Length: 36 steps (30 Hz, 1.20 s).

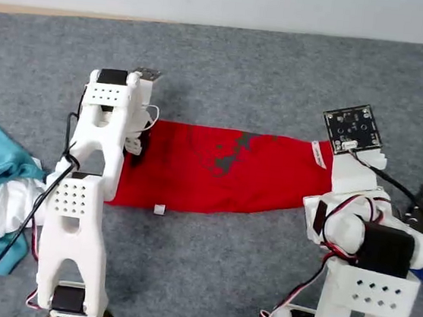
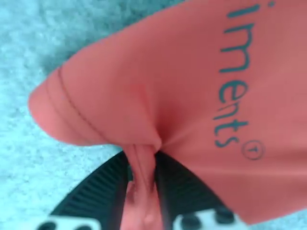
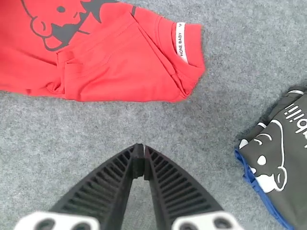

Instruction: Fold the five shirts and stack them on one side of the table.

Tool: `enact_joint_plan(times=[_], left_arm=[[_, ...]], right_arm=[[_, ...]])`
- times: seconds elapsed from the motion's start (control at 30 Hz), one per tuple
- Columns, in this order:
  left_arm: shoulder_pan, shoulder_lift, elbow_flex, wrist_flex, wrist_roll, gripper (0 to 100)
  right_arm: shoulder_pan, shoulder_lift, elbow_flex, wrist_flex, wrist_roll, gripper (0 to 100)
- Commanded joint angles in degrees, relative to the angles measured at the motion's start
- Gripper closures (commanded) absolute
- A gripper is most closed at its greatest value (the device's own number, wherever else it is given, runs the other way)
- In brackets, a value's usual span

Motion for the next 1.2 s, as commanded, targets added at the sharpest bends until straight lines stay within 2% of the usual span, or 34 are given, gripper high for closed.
enact_joint_plan(times=[0.0, 0.27, 0.43, 0.8, 1.17], left_arm=[[-7.21, -2.55, -0.92, 0.97, -0.18, 100], [-14.68, -11.34, -0.57, 1.14, -4.48, 100], [-14.51, -14.95, 0.13, 1.23, -5.01, 100], [1.14, -24.79, 6.73, 1.14, -3.43, 100], [20.4, -28.84, 5.67, 1.05, -0.18, 100]], right_arm=[[-0.22, -0.57, -4.57, 0.31, 0.53, 98.8], [-0.22, -0.48, -4.57, 0.4, 0.53, 98.8], [-0.22, -0.4, -4.4, 0.4, 0.53, 98.8], [-0.22, -0.31, -4.31, 0.4, 0.44, 98.8], [-0.22, -0.31, -4.31, 0.4, 0.35, 98.8]])
